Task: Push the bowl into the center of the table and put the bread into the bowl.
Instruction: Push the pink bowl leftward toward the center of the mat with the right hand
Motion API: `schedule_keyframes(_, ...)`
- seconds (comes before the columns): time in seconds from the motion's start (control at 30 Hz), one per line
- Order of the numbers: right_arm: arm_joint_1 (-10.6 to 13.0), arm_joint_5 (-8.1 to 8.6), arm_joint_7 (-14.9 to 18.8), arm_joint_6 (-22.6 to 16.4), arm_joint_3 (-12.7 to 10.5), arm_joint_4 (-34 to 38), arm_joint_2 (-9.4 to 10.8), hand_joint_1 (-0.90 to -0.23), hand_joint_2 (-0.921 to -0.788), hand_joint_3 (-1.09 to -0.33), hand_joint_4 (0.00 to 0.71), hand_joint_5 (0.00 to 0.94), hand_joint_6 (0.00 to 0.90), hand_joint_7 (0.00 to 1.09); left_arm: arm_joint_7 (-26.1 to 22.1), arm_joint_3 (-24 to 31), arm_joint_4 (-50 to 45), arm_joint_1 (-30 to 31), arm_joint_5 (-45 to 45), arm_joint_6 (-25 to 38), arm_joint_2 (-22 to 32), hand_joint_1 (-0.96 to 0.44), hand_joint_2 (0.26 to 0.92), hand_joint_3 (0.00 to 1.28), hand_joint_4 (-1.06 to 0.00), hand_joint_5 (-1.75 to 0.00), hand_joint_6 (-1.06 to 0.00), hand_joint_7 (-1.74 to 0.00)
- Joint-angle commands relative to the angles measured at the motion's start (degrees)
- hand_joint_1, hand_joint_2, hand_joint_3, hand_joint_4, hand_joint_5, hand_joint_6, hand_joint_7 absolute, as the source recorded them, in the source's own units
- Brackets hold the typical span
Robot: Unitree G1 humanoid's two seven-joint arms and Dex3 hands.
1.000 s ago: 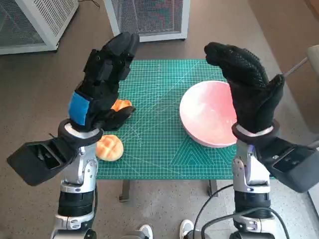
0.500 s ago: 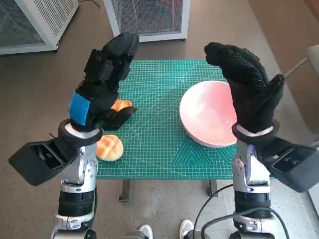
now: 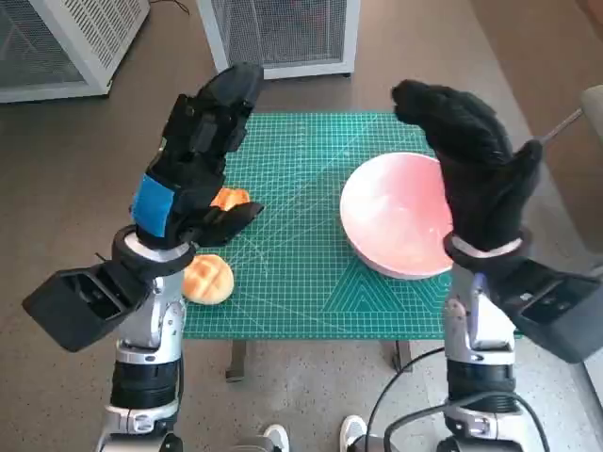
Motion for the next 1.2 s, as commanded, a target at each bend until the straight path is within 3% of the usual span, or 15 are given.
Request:
schedule_keyframes(0.03, -1.14, -0.64, -0.01, -3.25, -3.48, 7.67, -3.13, -0.515, -0.921, -0.449, 0.269, 0.001, 0.060, 0.55, 0.46, -0.20, 0.61, -0.04, 0.51, -0.84, -0.15, -0.46, 0.921, 0.22, -0.11, -0.01, 0.00, -0.53)
schedule_keyframes(0.2, -3.43, -5.15, -4.93, -8.56, -6.90, 18.87, -6.81, -0.511, -0.921, -0.504, 0.243, 0.000, 0.035, 0.53, 0.49, -0.23, 1.05, -0.05, 0.55, -1.29, -0.20, -0.46, 0.921, 0.22, -0.11, -0.01, 0.00, -0.54)
schedule_keyframes(0.5, -7.00, -7.12, -12.69, -10.43, -10.59, 34.52, -10.63, -0.460, -0.921, -0.593, 0.217, 0.000, 0.003, 0.53, 0.45, -0.11, 2.31, -0.14, 0.72, -2.67, -0.11, -0.46, 0.921, 0.22, -0.11, -0.01, 0.00, -0.55)
schedule_keyframes(0.83, -9.67, -5.27, -15.08, -6.91, -14.37, 51.33, -12.75, -0.420, -0.921, -0.668, 0.173, 0.000, -0.001, 0.50, 0.57, -0.09, 3.09, -0.34, 0.61, -3.52, -0.15, -0.46, 0.921, 0.22, -0.12, -0.01, 0.00, -0.56)
schedule_keyframes(1.03, -9.35, -2.68, -14.75, -0.52, -17.53, 56.96, -11.71, -0.416, -0.921, -0.677, 0.138, 0.000, 0.004, 0.51, 0.65, -0.09, 3.30, -0.50, 0.48, -3.74, -0.08, -0.46, 0.921, 0.23, -0.13, -0.02, 0.00, -0.57)
schedule_keyframes(1.2, -9.16, -1.97, -14.79, 2.45, -18.42, 58.29, -10.49, -0.406, -0.921, -0.681, 0.102, 0.004, 0.006, 0.48, 0.40, 0.01, 3.53, -0.46, 0.14, -3.81, 0.06, -0.46, 0.921, 0.23, -0.13, -0.02, 0.00, -0.58)
